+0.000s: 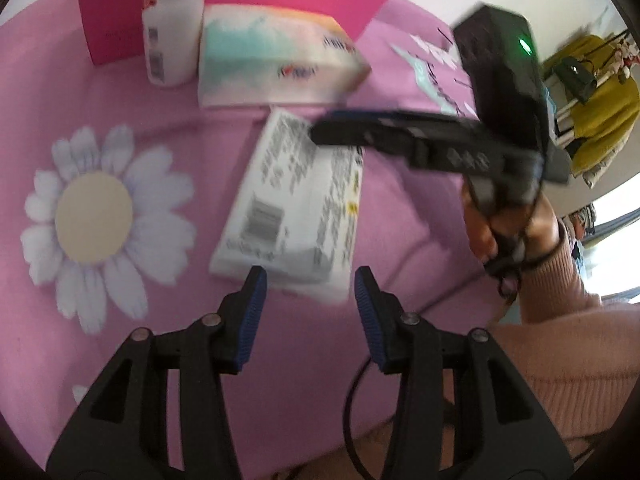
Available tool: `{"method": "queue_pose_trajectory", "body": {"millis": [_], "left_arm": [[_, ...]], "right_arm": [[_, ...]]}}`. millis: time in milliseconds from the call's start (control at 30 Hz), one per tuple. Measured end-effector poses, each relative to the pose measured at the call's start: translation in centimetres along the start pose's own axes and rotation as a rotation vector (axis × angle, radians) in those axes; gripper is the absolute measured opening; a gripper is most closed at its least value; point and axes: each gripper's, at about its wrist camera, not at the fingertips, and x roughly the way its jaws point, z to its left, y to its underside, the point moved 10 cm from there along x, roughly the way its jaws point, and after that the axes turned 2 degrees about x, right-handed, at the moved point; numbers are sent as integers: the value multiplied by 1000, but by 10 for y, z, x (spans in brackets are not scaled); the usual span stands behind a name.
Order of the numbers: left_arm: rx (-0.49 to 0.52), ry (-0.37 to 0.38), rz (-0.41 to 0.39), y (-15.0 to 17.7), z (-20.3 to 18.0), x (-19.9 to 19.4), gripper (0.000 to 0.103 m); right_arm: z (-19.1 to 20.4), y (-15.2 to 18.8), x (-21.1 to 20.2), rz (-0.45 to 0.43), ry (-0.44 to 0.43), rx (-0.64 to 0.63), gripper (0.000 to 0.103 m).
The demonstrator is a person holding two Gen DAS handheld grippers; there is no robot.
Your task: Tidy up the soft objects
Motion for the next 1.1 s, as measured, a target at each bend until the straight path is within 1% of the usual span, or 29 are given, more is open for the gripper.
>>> {"method": "queue_pose_trajectory", "body": {"millis": [100, 200, 400, 533, 567, 700, 767, 900, 1100], "left_arm": [[-3, 6, 23, 11, -4, 2, 48], [-26, 5, 45, 14, -1, 8, 48], [-78, 33, 10, -2, 1, 10, 48], [-80, 3, -10, -6, 2, 8, 48], [-82, -6, -17, -9, 3, 7, 48], [-79, -11, -61, -20, 9, -2, 48], [-55, -29, -86, -26, 5, -10, 48], [-7, -75, -125, -41, 6, -24, 48], [40, -123, -192, -73, -1, -36, 48]], "right_arm": [[1, -1, 6, 5, -1, -9, 42], [4, 0, 7, 8, -6, -24, 42], [13, 8, 9, 28, -19, -61, 43], [18, 16, 5, 37, -52, -50, 42], [18, 18, 4, 35, -51, -47, 39], [17, 22, -11, 9, -66, -22, 27], [18, 21, -21, -11, -77, -11, 26], [22, 13, -42, -65, -70, -15, 24], [27, -5, -64, -140, -50, -35, 24]]}}
